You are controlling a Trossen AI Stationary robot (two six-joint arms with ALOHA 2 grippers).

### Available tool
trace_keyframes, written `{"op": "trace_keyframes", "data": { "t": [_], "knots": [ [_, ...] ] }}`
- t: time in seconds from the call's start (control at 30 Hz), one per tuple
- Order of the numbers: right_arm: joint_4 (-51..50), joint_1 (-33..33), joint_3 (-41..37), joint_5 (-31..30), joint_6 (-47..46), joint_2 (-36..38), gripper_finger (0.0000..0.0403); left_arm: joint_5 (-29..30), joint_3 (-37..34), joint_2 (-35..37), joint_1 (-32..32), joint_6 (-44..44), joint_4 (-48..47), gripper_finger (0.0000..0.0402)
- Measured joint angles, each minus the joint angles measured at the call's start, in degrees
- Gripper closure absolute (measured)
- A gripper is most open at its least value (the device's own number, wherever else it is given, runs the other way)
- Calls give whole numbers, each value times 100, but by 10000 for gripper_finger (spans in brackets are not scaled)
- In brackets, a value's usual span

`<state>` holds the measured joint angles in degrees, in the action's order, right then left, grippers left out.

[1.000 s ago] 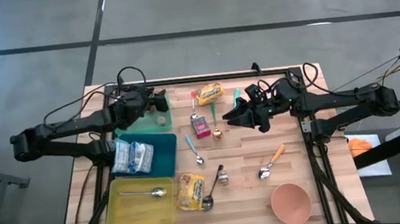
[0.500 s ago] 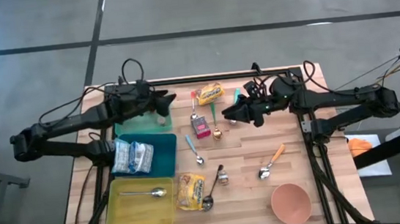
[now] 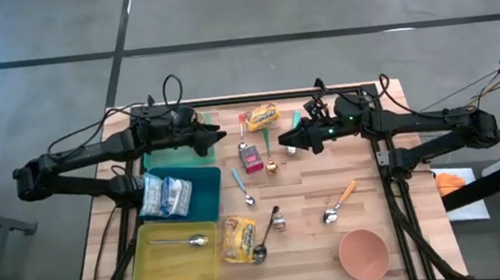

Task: Pick & Place Food Item
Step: Put the light green spoon into the yellow bin

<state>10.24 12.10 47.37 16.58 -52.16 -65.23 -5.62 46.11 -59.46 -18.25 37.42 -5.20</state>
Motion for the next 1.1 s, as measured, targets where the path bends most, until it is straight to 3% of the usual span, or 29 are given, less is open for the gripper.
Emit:
{"op": "trace_keyframes", "data": {
  "t": [0.1,0.23,0.33,0.5,0.77,1.1],
  "knots": [
    [-1007,135,171,-7,305,-13,175,-42,0,0,52,29,-63,117],
    [-3129,271,891,-274,1211,-230,175,-216,-2,-2,54,215,-185,117],
    [-4438,318,1525,-734,1786,-512,175,-429,0,-48,56,403,-242,117],
    [-6081,495,2414,-1763,1538,-1277,175,-451,91,-162,58,722,-521,117],
    [-6279,750,2480,-1808,1169,-2282,175,-449,868,-426,120,87,-2287,117],
    [-6213,972,2345,-2316,93,-3040,175,-450,894,-418,145,-228,-2404,117]
  ]
}}
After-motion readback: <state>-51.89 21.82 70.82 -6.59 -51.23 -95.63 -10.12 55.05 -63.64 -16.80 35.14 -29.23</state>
